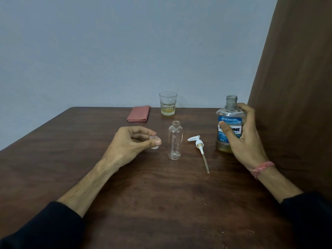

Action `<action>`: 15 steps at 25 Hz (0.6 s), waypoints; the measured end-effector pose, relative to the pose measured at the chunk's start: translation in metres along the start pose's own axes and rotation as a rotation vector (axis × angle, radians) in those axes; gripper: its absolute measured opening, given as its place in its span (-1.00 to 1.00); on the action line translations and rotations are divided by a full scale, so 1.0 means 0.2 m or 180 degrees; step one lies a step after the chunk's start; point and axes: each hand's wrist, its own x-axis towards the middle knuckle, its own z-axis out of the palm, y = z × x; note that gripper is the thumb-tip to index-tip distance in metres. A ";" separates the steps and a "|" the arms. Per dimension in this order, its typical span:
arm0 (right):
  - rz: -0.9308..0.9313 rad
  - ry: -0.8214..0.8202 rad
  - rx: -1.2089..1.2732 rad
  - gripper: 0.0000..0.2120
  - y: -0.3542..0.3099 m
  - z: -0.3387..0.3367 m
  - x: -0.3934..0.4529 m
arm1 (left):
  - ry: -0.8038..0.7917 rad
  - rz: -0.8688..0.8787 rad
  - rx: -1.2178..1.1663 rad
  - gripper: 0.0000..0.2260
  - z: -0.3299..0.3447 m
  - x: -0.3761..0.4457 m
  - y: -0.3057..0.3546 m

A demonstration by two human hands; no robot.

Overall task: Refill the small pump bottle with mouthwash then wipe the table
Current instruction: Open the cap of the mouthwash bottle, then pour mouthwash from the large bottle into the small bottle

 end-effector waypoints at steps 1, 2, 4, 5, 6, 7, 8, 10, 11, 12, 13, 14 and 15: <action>-0.0037 0.0003 -0.0045 -0.38 -0.01 0.00 0.00 | -0.0043 -0.0003 0.0019 -0.69 -0.01 0.00 -0.01; -0.0062 0.0014 -0.0083 -0.37 -0.01 0.00 -0.01 | -0.0102 -0.0016 0.0109 -0.68 -0.03 0.00 -0.02; -0.0137 0.0035 -0.0185 -0.37 -0.01 0.00 -0.01 | -0.0201 -0.0060 0.0438 -0.64 -0.05 0.00 -0.03; -0.0182 0.0031 -0.0249 -0.38 -0.02 -0.01 -0.01 | -0.0222 -0.0087 0.0571 -0.63 -0.05 0.00 -0.03; -0.0231 0.0025 -0.0325 -0.39 -0.02 -0.01 -0.01 | -0.0226 -0.0101 0.0654 -0.61 -0.05 0.00 -0.02; -0.0290 0.0025 -0.0416 -0.39 -0.02 -0.01 -0.01 | -0.0201 -0.0110 0.0722 -0.58 -0.05 0.00 -0.02; -0.0358 0.0033 -0.0531 -0.40 -0.02 0.00 -0.02 | -0.0160 -0.0078 0.0804 -0.51 -0.05 0.00 -0.02; -0.0531 0.0021 -0.0777 -0.40 -0.02 0.01 -0.02 | -0.0085 0.0174 0.0945 -0.36 -0.05 -0.02 0.00; -0.0615 -0.0011 -0.0850 -0.40 -0.03 0.01 -0.03 | -0.0066 0.0377 0.0904 -0.34 -0.04 -0.04 0.01; -0.0677 -0.0056 -0.0873 -0.40 -0.03 0.02 -0.04 | -0.0028 0.0566 0.0792 -0.37 -0.02 -0.06 0.03; -0.0727 -0.0100 -0.0872 -0.40 -0.04 0.03 -0.04 | 0.0030 0.0707 0.0656 -0.41 0.01 -0.08 0.05; -0.0772 -0.0134 -0.0874 -0.40 -0.04 0.04 -0.05 | 0.0087 0.0810 0.0533 -0.44 0.03 -0.10 0.08; -0.0823 -0.0156 -0.0888 -0.40 -0.05 0.05 -0.05 | 0.0125 0.0894 0.0444 -0.44 0.06 -0.12 0.10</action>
